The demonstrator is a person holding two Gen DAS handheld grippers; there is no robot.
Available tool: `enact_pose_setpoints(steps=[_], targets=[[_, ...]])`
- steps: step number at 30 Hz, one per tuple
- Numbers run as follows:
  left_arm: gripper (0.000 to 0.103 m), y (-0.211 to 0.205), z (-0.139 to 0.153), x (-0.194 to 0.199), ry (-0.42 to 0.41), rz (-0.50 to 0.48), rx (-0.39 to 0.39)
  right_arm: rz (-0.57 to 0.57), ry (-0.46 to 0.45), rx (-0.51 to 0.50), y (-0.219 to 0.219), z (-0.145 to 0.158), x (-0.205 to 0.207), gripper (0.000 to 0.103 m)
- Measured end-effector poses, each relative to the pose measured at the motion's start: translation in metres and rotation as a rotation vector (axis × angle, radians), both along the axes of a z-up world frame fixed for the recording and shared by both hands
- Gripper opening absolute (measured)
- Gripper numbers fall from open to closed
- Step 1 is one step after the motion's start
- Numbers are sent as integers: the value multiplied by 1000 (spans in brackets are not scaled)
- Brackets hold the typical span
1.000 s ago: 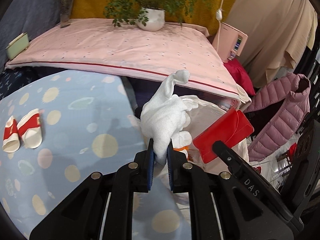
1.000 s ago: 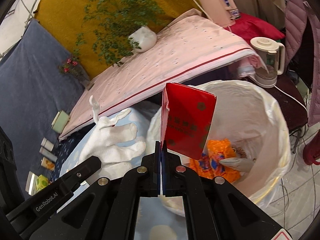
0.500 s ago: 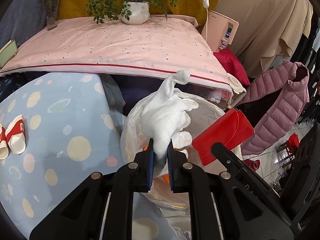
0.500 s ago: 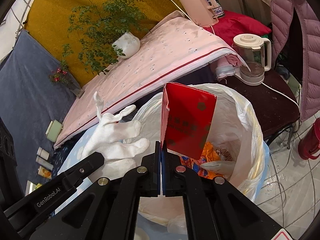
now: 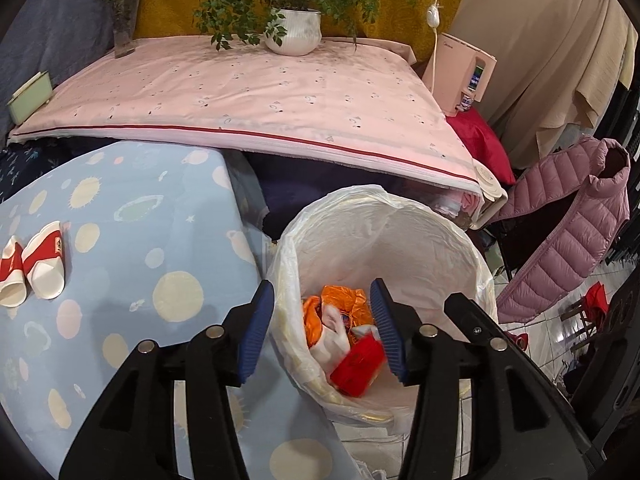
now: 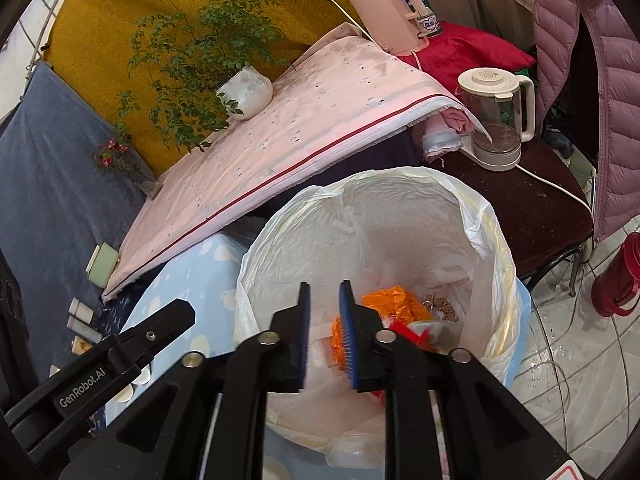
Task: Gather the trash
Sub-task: 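Move both tools back over the table to the two red-and-white paper cups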
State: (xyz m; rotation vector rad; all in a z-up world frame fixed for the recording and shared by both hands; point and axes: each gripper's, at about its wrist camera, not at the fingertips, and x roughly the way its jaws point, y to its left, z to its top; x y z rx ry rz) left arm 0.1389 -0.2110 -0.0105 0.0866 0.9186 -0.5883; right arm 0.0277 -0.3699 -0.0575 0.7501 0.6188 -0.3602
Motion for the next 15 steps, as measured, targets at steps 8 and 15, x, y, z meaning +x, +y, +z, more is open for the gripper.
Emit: enact_pose_setpoints(steps=[8, 15], targets=[[48, 19, -2, 5, 6, 36, -6, 21, 7, -11, 12, 1, 6, 31], [48, 38, -5, 10, 14, 67, -13, 50, 20, -21, 25, 2, 14, 32]])
